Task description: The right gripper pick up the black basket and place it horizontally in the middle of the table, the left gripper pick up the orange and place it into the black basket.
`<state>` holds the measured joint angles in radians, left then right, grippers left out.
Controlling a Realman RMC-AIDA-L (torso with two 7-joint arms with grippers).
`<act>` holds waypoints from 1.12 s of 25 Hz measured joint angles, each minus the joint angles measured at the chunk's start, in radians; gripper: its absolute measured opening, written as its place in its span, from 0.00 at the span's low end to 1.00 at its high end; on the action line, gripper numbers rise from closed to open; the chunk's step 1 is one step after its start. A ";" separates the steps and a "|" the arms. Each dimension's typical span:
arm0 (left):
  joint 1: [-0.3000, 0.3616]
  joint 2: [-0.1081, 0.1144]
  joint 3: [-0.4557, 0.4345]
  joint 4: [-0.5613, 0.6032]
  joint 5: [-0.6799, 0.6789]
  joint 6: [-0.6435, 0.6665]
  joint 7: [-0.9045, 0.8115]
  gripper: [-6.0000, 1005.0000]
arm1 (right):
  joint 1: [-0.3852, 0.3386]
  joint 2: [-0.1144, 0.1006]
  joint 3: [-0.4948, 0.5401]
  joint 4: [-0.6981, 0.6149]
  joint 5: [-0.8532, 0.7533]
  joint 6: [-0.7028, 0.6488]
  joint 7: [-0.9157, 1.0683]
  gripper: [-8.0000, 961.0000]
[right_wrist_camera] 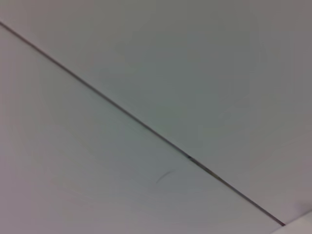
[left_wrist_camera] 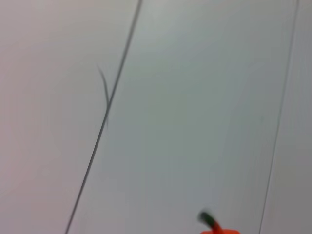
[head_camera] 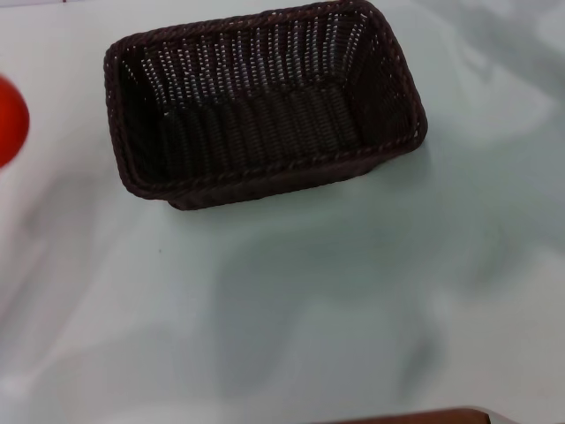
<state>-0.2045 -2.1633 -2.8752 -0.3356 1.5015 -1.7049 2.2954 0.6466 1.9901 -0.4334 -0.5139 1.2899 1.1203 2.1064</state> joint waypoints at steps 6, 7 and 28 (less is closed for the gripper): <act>-0.170 -0.001 0.012 0.099 -0.025 0.009 0.001 0.30 | 0.010 0.017 0.006 0.010 0.021 0.001 -0.048 0.77; -0.186 -0.002 0.024 0.108 -0.023 0.013 0.001 0.29 | 0.011 0.019 0.006 0.011 0.030 0.001 -0.056 0.77; -0.190 -0.007 0.178 0.147 -0.153 0.019 0.002 0.61 | 0.016 0.084 0.000 0.051 0.464 0.082 -0.419 0.77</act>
<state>-0.3943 -2.1704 -2.6973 -0.1885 1.3489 -1.6860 2.2972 0.6629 2.0741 -0.4333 -0.4631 1.7534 1.2023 1.6879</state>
